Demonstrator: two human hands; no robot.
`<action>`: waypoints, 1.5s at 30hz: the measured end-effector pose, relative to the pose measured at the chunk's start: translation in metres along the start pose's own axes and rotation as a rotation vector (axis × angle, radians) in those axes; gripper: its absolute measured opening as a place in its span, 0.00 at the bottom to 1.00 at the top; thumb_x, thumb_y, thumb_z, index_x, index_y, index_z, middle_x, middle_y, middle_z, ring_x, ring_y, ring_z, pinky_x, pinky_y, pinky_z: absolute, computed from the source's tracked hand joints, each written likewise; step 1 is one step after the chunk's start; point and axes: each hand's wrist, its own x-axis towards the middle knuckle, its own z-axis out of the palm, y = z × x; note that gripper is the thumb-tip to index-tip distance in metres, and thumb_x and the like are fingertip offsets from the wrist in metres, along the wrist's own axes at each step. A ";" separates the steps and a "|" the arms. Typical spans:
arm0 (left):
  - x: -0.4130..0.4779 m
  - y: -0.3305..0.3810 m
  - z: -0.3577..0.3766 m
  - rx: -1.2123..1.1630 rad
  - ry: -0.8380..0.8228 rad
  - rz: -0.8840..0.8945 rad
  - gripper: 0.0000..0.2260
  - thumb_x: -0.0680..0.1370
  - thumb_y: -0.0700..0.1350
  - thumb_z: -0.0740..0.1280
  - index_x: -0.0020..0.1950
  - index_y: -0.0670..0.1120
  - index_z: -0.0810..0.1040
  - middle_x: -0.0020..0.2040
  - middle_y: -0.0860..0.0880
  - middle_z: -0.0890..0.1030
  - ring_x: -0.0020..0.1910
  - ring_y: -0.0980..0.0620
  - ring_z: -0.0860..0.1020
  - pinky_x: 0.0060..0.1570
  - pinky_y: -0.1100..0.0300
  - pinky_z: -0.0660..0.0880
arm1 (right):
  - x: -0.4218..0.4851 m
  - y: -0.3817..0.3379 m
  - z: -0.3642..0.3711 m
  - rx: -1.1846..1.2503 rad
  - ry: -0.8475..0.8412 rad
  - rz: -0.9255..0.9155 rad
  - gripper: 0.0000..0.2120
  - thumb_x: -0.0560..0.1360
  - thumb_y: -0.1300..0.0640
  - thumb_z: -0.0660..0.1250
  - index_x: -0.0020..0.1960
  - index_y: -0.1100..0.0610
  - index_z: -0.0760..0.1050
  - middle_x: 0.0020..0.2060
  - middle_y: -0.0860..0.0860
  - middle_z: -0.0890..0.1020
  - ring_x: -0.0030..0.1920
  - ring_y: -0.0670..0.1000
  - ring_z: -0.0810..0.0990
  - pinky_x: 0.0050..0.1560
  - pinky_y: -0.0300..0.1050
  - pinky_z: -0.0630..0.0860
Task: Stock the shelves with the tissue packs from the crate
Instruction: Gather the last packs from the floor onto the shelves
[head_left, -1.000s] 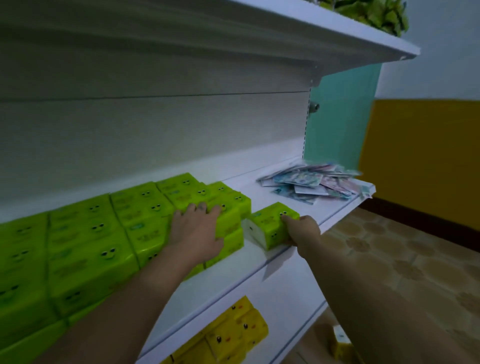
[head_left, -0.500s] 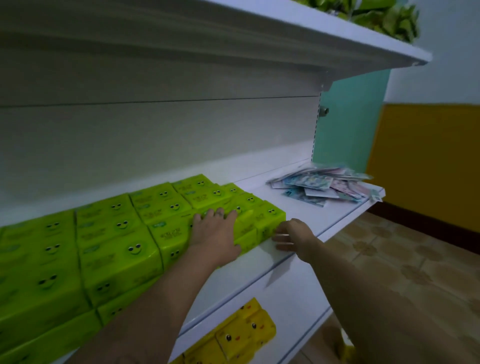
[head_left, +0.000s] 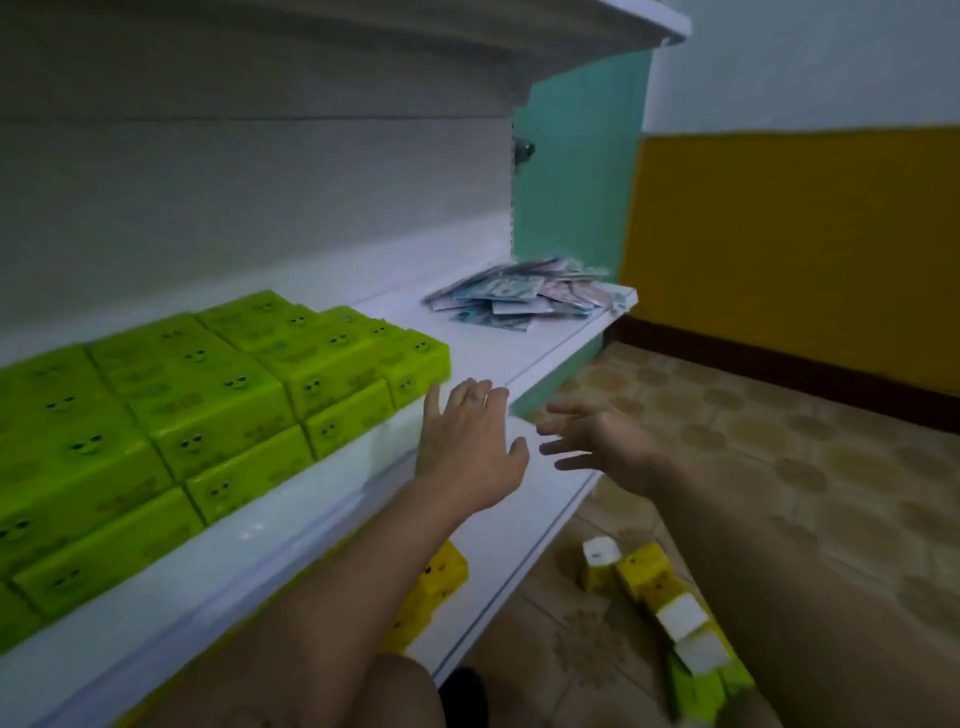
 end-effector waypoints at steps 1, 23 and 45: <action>-0.001 0.016 0.014 -0.082 -0.021 0.012 0.26 0.79 0.57 0.58 0.74 0.49 0.63 0.74 0.48 0.65 0.74 0.48 0.60 0.75 0.46 0.49 | -0.006 0.013 -0.016 -0.009 0.024 0.020 0.17 0.78 0.66 0.61 0.66 0.57 0.70 0.56 0.57 0.81 0.54 0.57 0.83 0.52 0.50 0.80; -0.011 0.179 0.407 -1.021 -1.088 -0.728 0.02 0.79 0.48 0.66 0.50 0.53 0.77 0.53 0.51 0.79 0.56 0.52 0.76 0.55 0.54 0.74 | 0.001 0.457 -0.209 -0.224 0.542 0.854 0.17 0.73 0.57 0.71 0.58 0.64 0.78 0.45 0.61 0.81 0.48 0.58 0.79 0.51 0.50 0.75; -0.033 0.122 0.568 -1.179 -1.185 -1.007 0.08 0.81 0.51 0.61 0.58 0.55 0.76 0.56 0.54 0.80 0.57 0.55 0.77 0.55 0.54 0.76 | 0.091 0.593 -0.171 -1.069 0.540 1.016 0.52 0.59 0.39 0.78 0.70 0.62 0.55 0.65 0.61 0.66 0.66 0.62 0.66 0.64 0.57 0.65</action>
